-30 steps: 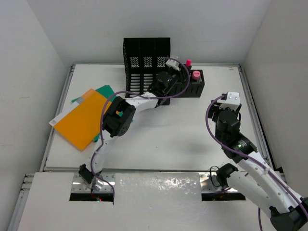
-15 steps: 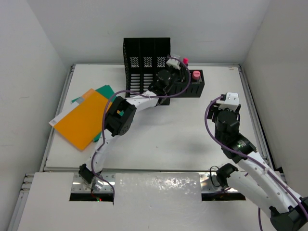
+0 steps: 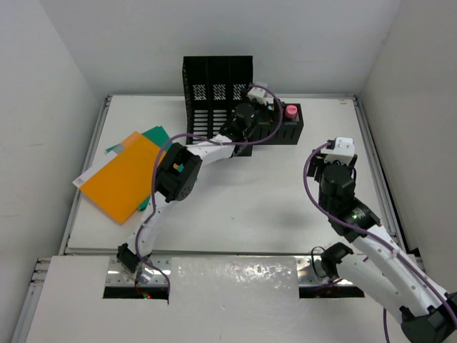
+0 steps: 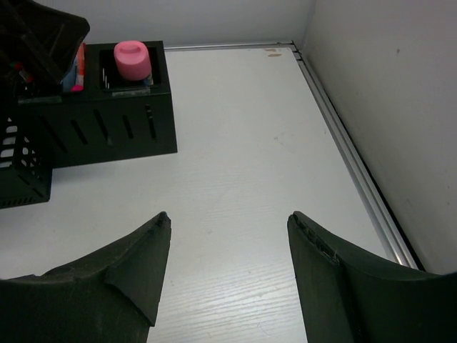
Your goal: Organize the desk
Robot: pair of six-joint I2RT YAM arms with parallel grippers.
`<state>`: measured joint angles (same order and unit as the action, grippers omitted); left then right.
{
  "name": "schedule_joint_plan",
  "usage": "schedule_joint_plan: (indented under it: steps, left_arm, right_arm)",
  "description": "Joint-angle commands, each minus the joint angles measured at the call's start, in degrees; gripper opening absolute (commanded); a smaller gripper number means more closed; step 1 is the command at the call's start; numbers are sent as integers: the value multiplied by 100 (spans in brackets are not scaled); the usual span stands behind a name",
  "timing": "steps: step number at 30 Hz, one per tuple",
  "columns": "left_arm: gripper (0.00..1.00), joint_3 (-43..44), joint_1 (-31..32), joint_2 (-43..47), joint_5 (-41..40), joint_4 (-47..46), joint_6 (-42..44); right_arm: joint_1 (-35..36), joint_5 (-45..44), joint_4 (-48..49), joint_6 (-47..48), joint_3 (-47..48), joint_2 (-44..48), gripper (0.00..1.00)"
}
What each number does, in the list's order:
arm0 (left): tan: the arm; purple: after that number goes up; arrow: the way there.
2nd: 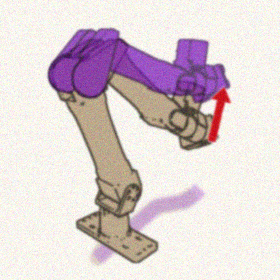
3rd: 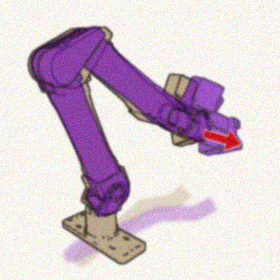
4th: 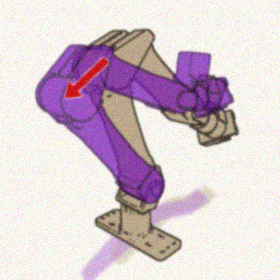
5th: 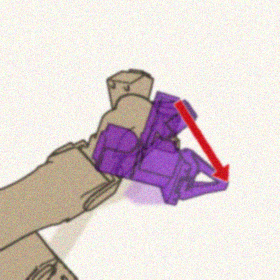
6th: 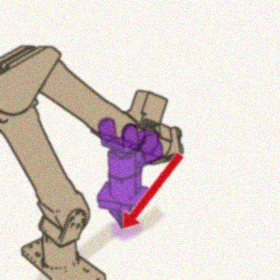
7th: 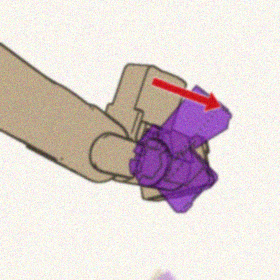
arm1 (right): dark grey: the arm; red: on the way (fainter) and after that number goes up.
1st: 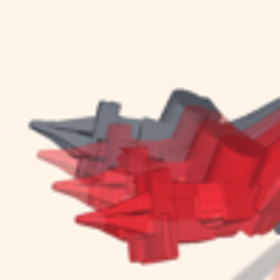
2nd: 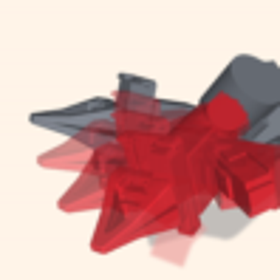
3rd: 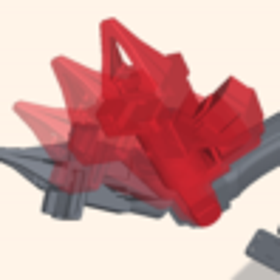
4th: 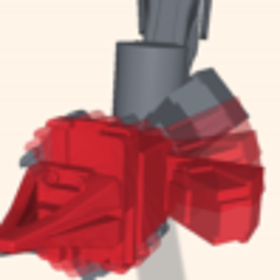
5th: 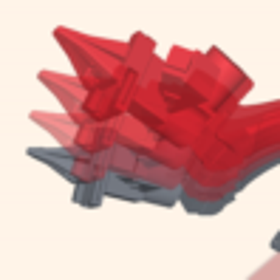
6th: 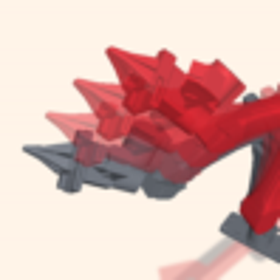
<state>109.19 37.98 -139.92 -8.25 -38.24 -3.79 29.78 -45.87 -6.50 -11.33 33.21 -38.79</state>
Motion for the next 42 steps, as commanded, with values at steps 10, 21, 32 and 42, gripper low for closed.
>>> schedule_joint_plan:
  steps: [10, 21, 32, 42]
  left_arm:
    - [99, 666, -106, 1896, 2011, 2214, -315]
    - [0, -1547, -255, 5392, 933, 4981, 274]
    - [0, -3553, -2187, 6574, -2250, 6566, -1360]
    - [42, -2731, -4877, 4757, -1425, 7286, -949]
  right_arm:
    - [10, 183, 535, 61, -139, -85, 65]
    - [1, 760, 1555, 201, -412, -603, 63]
    - [72, 3329, 1229, -202, 722, -2589, 40]
    - [133, 3594, 1792, -203, 758, -3030, 41]
